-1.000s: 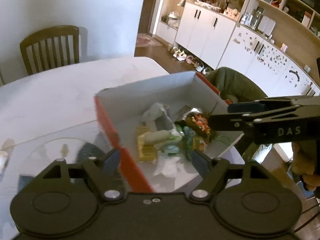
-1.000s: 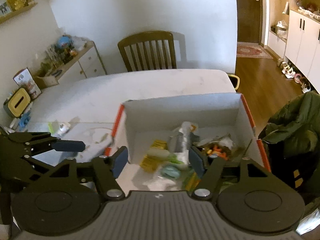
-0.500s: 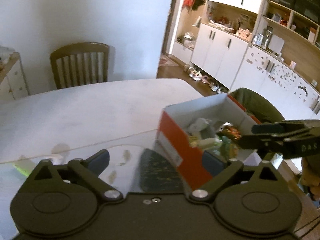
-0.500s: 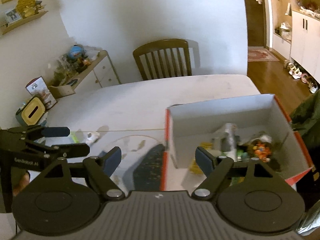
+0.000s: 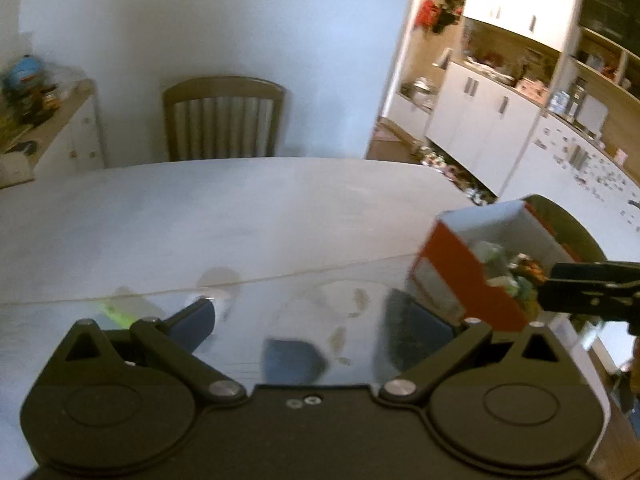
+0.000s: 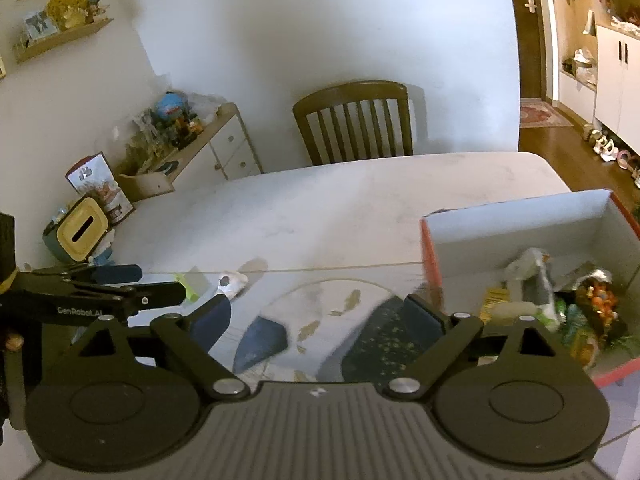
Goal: Organize objects
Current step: 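Withdraw both tools from the box toward the white toy and green tube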
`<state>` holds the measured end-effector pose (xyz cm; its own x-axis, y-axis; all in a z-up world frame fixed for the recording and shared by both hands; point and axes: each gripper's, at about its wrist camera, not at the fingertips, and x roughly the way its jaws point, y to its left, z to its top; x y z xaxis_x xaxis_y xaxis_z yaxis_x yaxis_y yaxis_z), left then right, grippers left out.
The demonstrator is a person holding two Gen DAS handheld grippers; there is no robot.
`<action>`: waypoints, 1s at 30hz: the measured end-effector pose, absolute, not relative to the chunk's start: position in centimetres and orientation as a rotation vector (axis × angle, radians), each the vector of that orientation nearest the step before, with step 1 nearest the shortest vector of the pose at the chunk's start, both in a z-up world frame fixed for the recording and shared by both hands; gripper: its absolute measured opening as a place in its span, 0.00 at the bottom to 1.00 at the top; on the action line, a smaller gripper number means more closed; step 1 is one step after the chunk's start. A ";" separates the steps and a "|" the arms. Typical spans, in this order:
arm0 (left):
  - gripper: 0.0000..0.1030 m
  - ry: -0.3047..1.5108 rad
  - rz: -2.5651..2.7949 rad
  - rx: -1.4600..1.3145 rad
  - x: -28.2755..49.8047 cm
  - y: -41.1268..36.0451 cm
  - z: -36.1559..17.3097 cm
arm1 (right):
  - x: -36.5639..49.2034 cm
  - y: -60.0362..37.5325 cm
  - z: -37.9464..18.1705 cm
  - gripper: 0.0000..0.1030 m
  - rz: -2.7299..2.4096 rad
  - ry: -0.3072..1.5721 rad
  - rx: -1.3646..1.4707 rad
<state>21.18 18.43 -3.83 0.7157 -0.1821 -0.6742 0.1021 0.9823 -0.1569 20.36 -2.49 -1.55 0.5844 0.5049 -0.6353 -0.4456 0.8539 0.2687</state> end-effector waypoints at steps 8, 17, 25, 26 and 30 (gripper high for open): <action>1.00 0.742 0.036 -0.173 22.1 24.4 -6.8 | 22.1 3.6 -3.1 0.91 0.538 0.819 0.035; 1.00 0.782 0.152 -0.206 23.6 28.5 -10.2 | 24.6 10.9 -5.3 0.91 0.578 0.813 -0.072; 1.00 0.813 0.184 -0.260 25.9 30.3 -12.6 | 27.4 15.8 -8.6 0.91 0.612 0.835 -0.135; 1.00 0.823 0.186 -0.261 26.2 30.6 -13.0 | 27.8 16.4 -9.1 0.91 0.611 0.842 -0.146; 1.00 0.848 0.184 -0.273 27.3 31.5 -14.2 | 28.9 18.2 -11.4 0.91 0.648 0.882 -0.184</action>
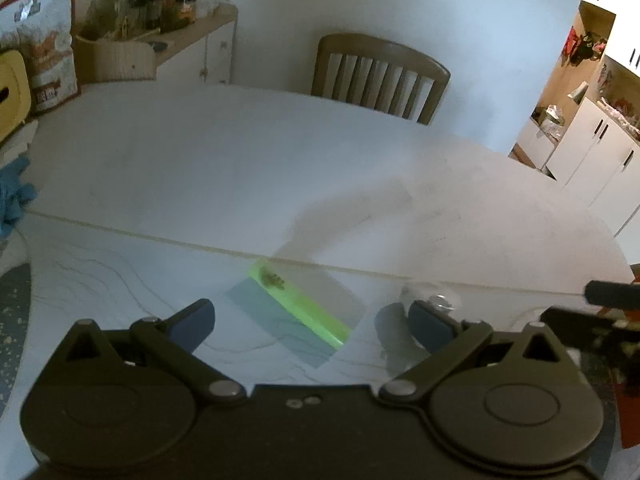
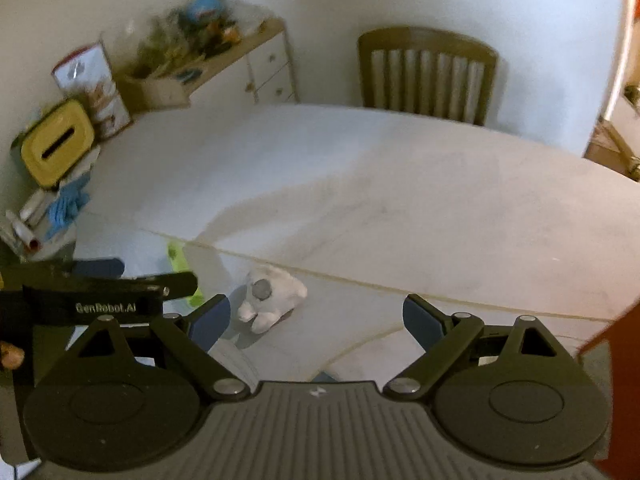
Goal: Organize objects
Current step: 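Withdraw both tools from the box toward the white toy and green tube, then grasp the white plush toy with the right tool while the left grasps the green tube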
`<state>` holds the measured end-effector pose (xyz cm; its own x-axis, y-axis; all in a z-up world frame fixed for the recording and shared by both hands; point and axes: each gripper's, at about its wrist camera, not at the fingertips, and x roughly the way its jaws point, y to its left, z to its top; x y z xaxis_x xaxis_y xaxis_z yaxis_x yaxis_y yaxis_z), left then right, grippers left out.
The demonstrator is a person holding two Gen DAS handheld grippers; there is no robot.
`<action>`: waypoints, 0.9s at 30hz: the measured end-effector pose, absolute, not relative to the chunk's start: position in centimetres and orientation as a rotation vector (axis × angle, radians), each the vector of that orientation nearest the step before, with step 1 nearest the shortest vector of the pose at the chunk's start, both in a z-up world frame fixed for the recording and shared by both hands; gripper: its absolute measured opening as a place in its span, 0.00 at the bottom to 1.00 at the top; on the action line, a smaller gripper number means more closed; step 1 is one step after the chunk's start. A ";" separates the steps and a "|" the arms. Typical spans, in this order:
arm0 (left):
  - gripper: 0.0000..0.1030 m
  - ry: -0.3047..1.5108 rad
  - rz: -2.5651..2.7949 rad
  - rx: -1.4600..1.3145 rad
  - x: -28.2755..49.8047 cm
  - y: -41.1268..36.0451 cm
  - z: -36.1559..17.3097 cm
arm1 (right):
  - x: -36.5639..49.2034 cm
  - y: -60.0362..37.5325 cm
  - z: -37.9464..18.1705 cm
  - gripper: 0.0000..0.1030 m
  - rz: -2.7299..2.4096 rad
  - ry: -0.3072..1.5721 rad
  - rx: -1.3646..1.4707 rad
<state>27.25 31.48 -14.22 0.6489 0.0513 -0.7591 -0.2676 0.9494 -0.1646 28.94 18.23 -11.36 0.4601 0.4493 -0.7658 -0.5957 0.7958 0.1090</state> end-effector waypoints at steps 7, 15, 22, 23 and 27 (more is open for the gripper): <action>0.99 0.871 0.180 -0.269 28.7 31.8 -15.6 | 30.2 21.0 -14.4 0.91 0.690 0.899 -0.292; 0.93 0.876 0.206 -0.278 29.3 31.8 -16.4 | 30.6 23.1 -16.1 0.86 0.741 0.910 -0.329; 0.78 0.864 0.220 -0.255 29.6 31.7 -16.7 | 30.9 24.5 -17.1 0.73 0.758 0.904 -0.353; 0.75 0.861 0.219 -0.253 29.6 31.6 -16.7 | 30.8 24.6 -17.2 0.71 0.761 0.905 -0.356; 0.64 0.862 0.220 -0.237 29.8 31.5 -16.6 | 30.6 24.8 -17.3 0.59 0.760 0.901 -0.355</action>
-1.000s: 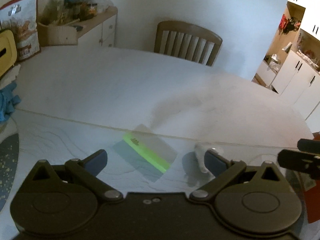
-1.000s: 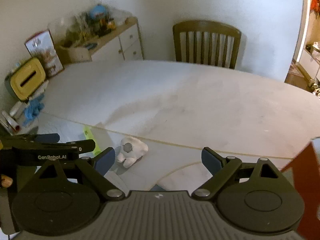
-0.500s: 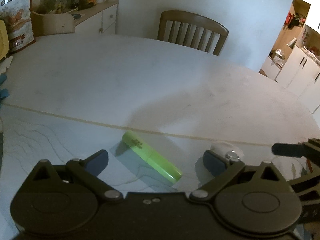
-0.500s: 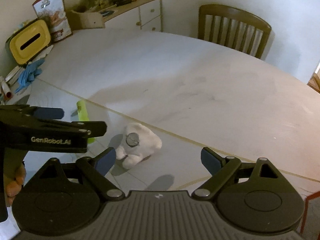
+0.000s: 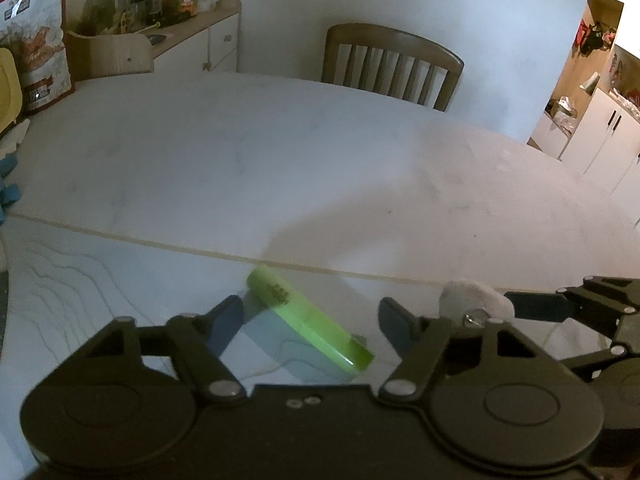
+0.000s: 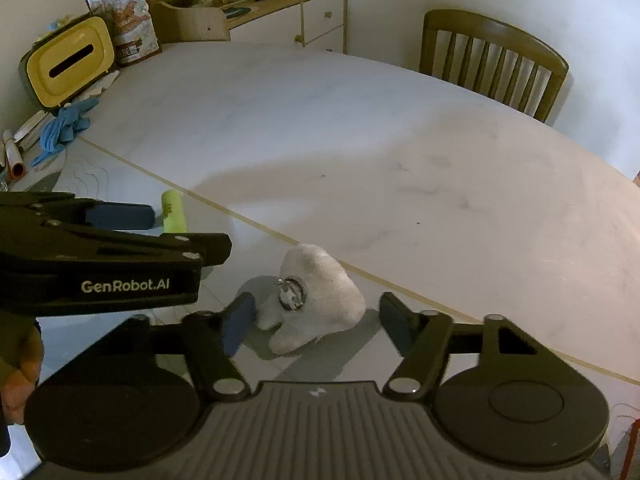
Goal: Organize objects
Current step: 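Grasp the white plush toy with the right tool while the left grasps the green tube, then carry the white toy and green tube over the red box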
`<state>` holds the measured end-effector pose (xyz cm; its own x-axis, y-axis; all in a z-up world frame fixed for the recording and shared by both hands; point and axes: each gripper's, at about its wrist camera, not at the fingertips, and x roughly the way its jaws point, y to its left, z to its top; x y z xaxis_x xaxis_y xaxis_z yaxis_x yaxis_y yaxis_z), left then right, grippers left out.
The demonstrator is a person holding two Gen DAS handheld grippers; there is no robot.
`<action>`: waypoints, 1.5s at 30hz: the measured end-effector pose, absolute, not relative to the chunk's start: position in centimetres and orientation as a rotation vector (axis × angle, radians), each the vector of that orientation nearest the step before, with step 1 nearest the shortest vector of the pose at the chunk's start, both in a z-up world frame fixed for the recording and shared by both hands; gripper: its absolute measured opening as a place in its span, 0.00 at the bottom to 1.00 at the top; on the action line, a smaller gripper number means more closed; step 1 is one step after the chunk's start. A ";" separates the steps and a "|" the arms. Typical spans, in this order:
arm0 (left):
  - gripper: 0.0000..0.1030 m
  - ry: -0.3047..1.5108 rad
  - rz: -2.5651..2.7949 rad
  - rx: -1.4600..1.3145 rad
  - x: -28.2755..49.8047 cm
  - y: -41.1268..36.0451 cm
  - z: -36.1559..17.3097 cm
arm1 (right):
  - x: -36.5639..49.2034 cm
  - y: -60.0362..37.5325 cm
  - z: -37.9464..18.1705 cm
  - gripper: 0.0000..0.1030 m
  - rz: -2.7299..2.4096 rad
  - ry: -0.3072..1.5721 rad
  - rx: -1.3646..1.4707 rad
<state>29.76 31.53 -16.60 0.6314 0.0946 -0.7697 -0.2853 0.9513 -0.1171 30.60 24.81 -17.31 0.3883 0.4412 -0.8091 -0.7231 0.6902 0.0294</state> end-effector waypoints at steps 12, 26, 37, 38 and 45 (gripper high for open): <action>0.18 0.858 0.186 -0.267 29.7 31.7 -16.5 | 30.3 24.8 -17.0 0.41 0.741 0.899 -0.338; 0.15 0.872 0.125 -0.282 27.8 30.1 -15.7 | 29.0 20.8 -14.9 0.30 0.695 0.946 -0.222; 0.15 0.871 0.045 -0.301 24.7 27.0 -13.0 | 25.3 14.7 -11.3 0.30 0.694 0.948 -0.134; 0.15 0.869 0.035 -0.304 24.5 26.5 -12.6 | 24.9 14.1 -11.0 0.30 0.692 0.940 -0.126; 0.15 0.846 -0.036 -0.281 23.1 22.9 -9.4 | 23.0 9.0 -8.3 0.30 0.666 0.918 -0.071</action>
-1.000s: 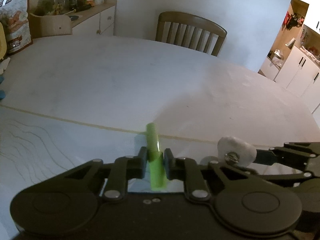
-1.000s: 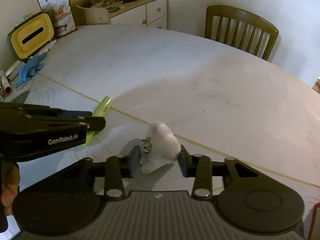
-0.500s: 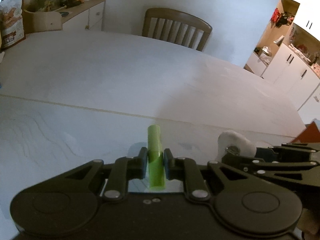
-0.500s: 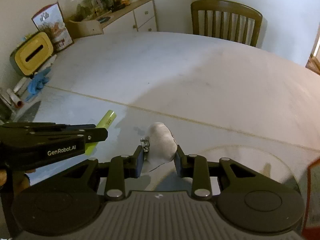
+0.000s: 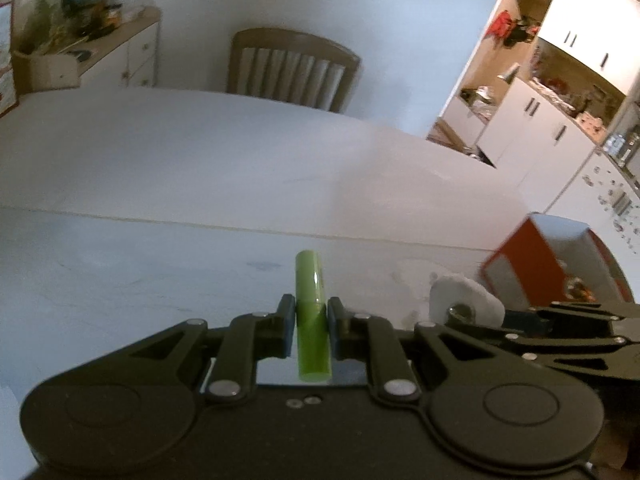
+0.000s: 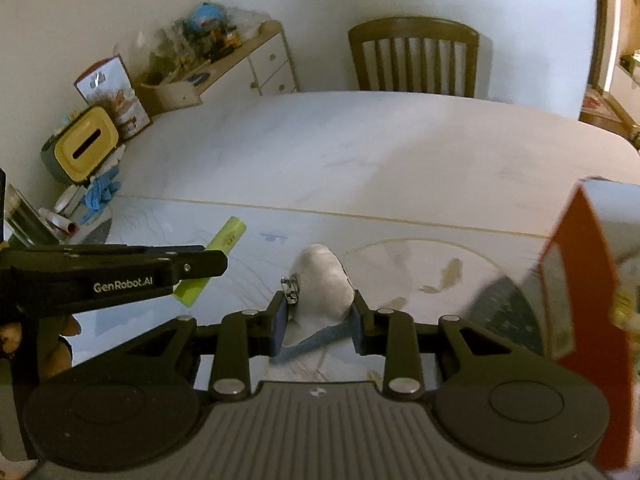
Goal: Organize objects
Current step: 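Carry the white toy and green tube over the red box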
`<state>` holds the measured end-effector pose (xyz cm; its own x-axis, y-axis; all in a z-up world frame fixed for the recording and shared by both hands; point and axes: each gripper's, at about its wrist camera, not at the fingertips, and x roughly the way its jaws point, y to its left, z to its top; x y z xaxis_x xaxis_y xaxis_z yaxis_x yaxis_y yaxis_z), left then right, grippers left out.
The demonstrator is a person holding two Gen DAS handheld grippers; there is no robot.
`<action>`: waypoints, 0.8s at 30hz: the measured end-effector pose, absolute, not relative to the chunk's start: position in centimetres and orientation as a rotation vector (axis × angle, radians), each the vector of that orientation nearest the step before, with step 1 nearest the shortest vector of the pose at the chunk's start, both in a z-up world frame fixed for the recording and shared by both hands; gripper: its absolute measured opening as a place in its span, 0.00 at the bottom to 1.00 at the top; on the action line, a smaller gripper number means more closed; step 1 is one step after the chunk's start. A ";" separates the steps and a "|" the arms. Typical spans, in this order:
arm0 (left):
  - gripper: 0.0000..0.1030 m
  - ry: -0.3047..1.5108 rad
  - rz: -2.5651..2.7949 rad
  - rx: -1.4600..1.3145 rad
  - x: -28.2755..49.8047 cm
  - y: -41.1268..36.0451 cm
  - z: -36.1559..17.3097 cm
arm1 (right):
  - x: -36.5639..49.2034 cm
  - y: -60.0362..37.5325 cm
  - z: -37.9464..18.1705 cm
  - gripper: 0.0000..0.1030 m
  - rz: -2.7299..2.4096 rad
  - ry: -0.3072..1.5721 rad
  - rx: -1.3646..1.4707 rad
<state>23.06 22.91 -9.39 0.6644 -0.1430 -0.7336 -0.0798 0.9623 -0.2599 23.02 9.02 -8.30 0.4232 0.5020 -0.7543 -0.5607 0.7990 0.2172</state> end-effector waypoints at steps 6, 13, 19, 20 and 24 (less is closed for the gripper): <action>0.15 0.833 -0.095 -0.261 22.3 19.4 -7.0 | 21.8 4.6 -6.3 0.30 0.644 0.901 -0.051; 0.15 0.811 -0.157 -0.202 21.8 14.2 -5.0 | 21.1 -0.4 -4.4 0.30 0.606 0.865 -0.046; 0.15 0.785 -0.201 -0.173 21.7 9.0 -3.7 | 21.5 -5.3 -3.3 0.30 0.569 0.848 -0.040; 0.15 0.780 -0.205 -0.167 21.9 8.0 -3.5 | 21.7 -6.2 -3.2 0.30 0.561 0.845 -0.038; 0.15 0.781 -0.227 -0.152 22.5 4.6 -3.3 | 22.3 -9.7 -2.8 0.30 0.536 0.838 -0.022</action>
